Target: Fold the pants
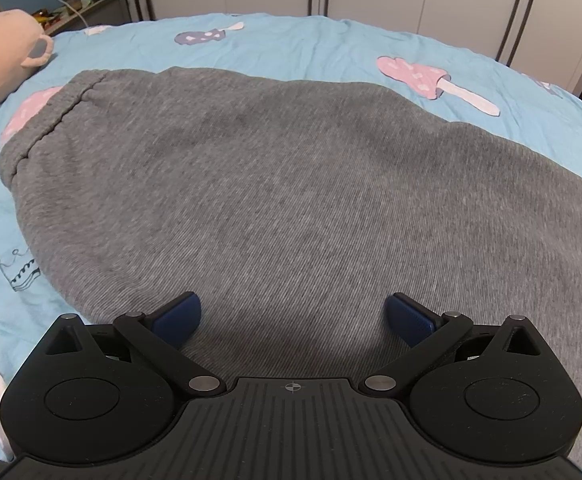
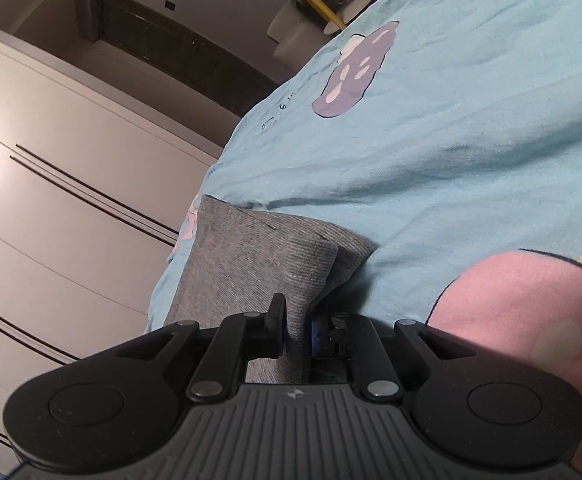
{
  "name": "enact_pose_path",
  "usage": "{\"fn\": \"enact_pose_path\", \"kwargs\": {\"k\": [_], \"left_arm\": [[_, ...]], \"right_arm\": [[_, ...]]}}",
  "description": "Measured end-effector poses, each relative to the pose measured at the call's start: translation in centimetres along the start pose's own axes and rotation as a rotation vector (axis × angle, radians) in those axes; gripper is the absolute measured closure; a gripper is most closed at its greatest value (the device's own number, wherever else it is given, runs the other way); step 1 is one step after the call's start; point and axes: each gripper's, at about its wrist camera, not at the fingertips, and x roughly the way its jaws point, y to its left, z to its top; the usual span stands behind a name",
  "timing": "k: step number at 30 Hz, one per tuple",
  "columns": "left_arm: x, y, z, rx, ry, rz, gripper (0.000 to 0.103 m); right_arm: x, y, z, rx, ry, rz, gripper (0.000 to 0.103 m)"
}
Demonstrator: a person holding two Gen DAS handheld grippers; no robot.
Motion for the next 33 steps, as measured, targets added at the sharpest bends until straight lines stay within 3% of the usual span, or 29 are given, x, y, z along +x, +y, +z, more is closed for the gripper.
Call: {"fn": "enact_pose_path", "kwargs": {"k": [3,6,9,10,11,14,18,20,22,24,27,28,29,31,33], "left_arm": [[0.0,0.0,0.0,0.0,0.0,0.0,0.0],[0.0,0.0,0.0,0.002,0.0,0.0,0.0],[-0.1,0.1,0.0,0.001,-0.001,0.0,0.0],[0.0,0.0,0.0,0.002,-0.001,-0.001,0.0],[0.0,0.0,0.0,0.003,-0.001,-0.001,0.0],[-0.1,0.1,0.0,-0.005,-0.004,-0.006,0.0],[-0.1,0.3,0.1,-0.022,-0.005,-0.014,0.0],[0.0,0.1,0.1,-0.007,-0.006,-0.004,0.0],[0.1,-0.1,0.1,0.007,-0.009,0.002,0.0],[0.1,0.0,0.1,0.003,-0.01,-0.003,0.0],[0.2,0.0,0.1,0.002,-0.008,0.0,0.0],[0.2,-0.1,0.1,0.005,-0.008,0.002,0.0],[0.2,-0.1,0.1,0.007,-0.008,0.004,0.0],[0.2,-0.1,0.1,0.004,-0.008,0.001,0.0],[0.2,0.0,0.1,0.002,-0.006,-0.002,0.0]], "right_arm": [[0.1,0.6,0.1,-0.008,0.005,-0.01,0.08],[0.5,1.6,-0.1,-0.034,0.001,-0.008,0.064],[0.8,3.0,-0.5,-0.129,-0.007,-0.076,0.068],[0.9,3.3,-0.7,-0.155,-0.011,-0.108,0.085],[1.1,3.5,-0.7,-0.173,-0.006,-0.126,0.094],[0.7,3.6,-0.1,-0.152,-0.005,-0.107,0.095],[-2.4,3.4,1.6,-0.032,-0.092,0.064,0.096],[-2.4,2.4,1.6,-0.035,-0.098,0.032,0.096],[0.0,0.7,1.0,-0.026,0.001,-0.093,0.095],[-0.1,0.0,0.7,-0.034,-0.023,-0.048,0.097],[-1.1,-0.3,0.7,0.038,-0.041,0.049,0.073],[-1.1,-0.3,0.6,0.035,-0.043,0.082,0.059],[-0.8,-0.2,0.4,0.014,-0.041,0.082,0.056],[-0.5,0.5,0.3,-0.04,-0.033,0.039,0.059],[0.1,1.0,0.4,-0.052,-0.038,0.005,0.071]]}}
